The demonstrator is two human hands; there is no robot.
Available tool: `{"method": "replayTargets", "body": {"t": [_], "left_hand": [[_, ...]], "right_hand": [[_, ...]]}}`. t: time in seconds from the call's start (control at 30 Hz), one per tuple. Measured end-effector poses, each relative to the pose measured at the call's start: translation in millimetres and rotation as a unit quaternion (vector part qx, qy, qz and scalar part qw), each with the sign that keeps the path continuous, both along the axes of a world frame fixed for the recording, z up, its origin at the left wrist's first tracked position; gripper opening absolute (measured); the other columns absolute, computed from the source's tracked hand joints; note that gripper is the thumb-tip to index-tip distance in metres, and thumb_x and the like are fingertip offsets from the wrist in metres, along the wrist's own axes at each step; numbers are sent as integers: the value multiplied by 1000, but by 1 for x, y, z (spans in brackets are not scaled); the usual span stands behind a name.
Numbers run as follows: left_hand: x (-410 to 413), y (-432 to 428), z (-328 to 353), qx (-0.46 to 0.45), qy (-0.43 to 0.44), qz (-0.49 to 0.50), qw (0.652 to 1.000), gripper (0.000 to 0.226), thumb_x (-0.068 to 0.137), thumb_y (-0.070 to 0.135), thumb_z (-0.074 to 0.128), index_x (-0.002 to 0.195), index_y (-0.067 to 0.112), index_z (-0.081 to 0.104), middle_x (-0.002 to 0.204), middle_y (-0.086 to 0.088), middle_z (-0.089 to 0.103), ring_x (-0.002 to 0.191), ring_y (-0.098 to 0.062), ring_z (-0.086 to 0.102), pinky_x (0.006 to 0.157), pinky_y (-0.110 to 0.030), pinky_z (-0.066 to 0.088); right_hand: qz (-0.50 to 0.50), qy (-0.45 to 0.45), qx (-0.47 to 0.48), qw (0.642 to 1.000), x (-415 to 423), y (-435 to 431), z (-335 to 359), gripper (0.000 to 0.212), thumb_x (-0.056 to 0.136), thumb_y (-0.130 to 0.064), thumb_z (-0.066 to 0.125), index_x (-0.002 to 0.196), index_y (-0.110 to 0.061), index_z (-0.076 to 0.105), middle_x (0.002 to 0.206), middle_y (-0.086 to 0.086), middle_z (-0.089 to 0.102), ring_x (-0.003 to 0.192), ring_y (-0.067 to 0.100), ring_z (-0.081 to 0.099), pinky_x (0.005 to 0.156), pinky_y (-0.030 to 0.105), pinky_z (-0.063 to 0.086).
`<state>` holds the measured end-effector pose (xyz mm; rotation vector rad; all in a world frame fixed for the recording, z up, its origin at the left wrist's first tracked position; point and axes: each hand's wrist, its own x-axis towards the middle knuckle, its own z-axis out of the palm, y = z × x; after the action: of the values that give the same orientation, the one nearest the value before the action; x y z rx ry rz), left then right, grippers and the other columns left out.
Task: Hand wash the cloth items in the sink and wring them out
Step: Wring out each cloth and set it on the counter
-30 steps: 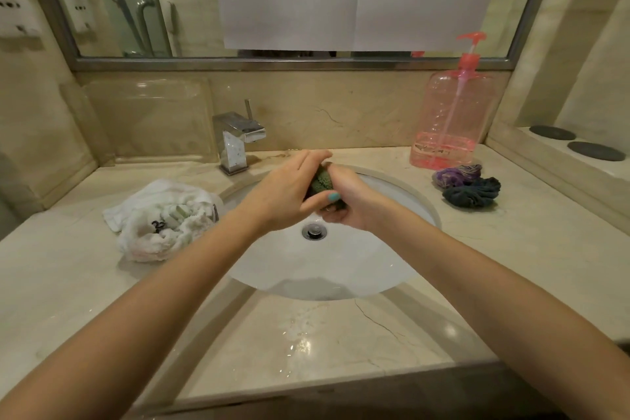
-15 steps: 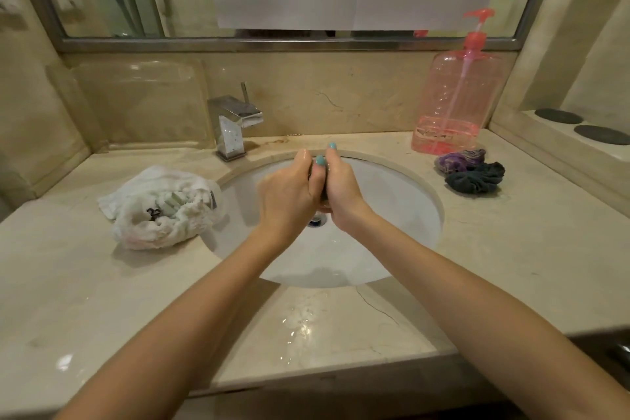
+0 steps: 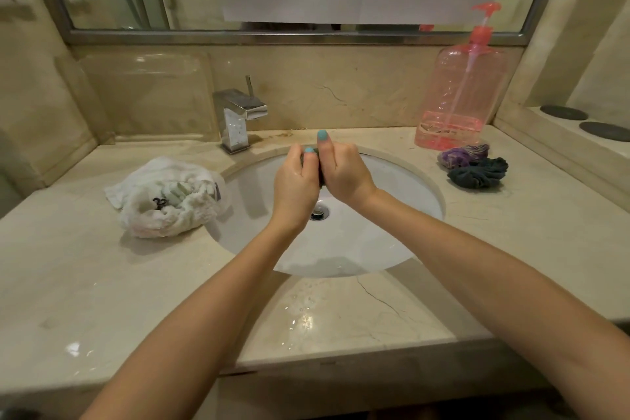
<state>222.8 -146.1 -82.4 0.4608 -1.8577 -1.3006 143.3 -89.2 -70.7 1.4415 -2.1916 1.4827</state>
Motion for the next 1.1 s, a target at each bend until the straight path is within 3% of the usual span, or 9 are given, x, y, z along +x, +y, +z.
{"method": "replayTargets", "body": {"t": [0.1, 0.2, 0.37, 0.5, 0.6, 0.7, 0.87, 1.0, 1.1], "left_hand": [[-3, 4, -4, 15, -31, -37, 999, 26, 99, 30, 38, 77, 16, 35, 64, 5, 41, 55, -9, 35, 56, -30, 32], [-9, 6, -2, -8, -81, -82, 993, 25, 105, 32, 32, 88, 17, 41, 73, 0, 51, 57, -12, 48, 60, -30, 40], [-18, 4, 5, 76, -146, -153, 975, 65, 103, 54, 21, 108, 6, 64, 91, -14, 72, 75, -24, 73, 70, -34, 61], [-31, 21, 1, -18, -149, -102, 983, 66, 106, 45, 19, 74, 7, 62, 63, -10, 62, 58, -26, 57, 60, -33, 46], [-38, 32, 0, -39, -114, -58, 991, 66, 108, 35, 21, 55, 11, 53, 52, -6, 56, 53, -21, 52, 59, -30, 40], [-42, 36, -2, -7, -129, -80, 988, 61, 107, 30, 24, 57, 10, 52, 54, -7, 55, 52, -19, 50, 57, -29, 38], [-52, 48, 7, 100, -180, -137, 969, 52, 106, 34, 25, 65, 10, 46, 41, 2, 44, 33, -7, 31, 35, -17, 22], [-66, 62, 20, 53, -204, -188, 959, 53, 106, 44, 22, 84, 10, 57, 67, -9, 61, 51, -13, 48, 49, -21, 37], [-92, 78, 23, 71, -188, -227, 953, 40, 105, 41, 33, 111, 11, 58, 94, -8, 63, 69, -15, 59, 61, -23, 46]], "right_hand": [[-7, 34, 13, 999, -8, 9, 1, 56, 104, -28, 26, 58, -7, 47, 52, 5, 50, 53, 24, 47, 55, 33, 34], [-26, 6, 22, 999, -17, 18, 1, 50, 106, -23, 29, 60, -11, 45, 54, 1, 46, 54, 17, 43, 57, 32, 32], [-23, -72, 56, 996, -13, 35, -12, 32, 103, -20, 33, 74, -11, 42, 66, 2, 47, 62, 16, 42, 60, 34, 34], [-65, -101, 4, 993, -9, 40, -16, 45, 105, -37, 29, 71, -17, 51, 61, -2, 55, 63, 19, 56, 61, 37, 45], [-84, -97, -23, 991, -14, 44, -20, 53, 106, -32, 27, 65, -14, 55, 54, 1, 57, 58, 21, 60, 59, 39, 51], [-65, -38, 4, 997, -24, 54, -22, 55, 100, -32, 25, 68, 0, 58, 56, 9, 60, 59, 28, 60, 62, 46, 50], [-60, 103, 45, 992, -41, 71, -9, 50, 95, -28, 25, 73, 4, 56, 68, 23, 61, 64, 39, 56, 60, 44, 41], [-64, 149, 77, 984, -60, 101, 2, 44, 103, -27, 29, 82, -1, 57, 68, 15, 57, 61, 32, 53, 56, 37, 38], [-80, 69, 110, 988, -90, 138, 10, 32, 105, -24, 37, 86, -6, 56, 80, 10, 58, 75, 25, 54, 67, 35, 42]]}}
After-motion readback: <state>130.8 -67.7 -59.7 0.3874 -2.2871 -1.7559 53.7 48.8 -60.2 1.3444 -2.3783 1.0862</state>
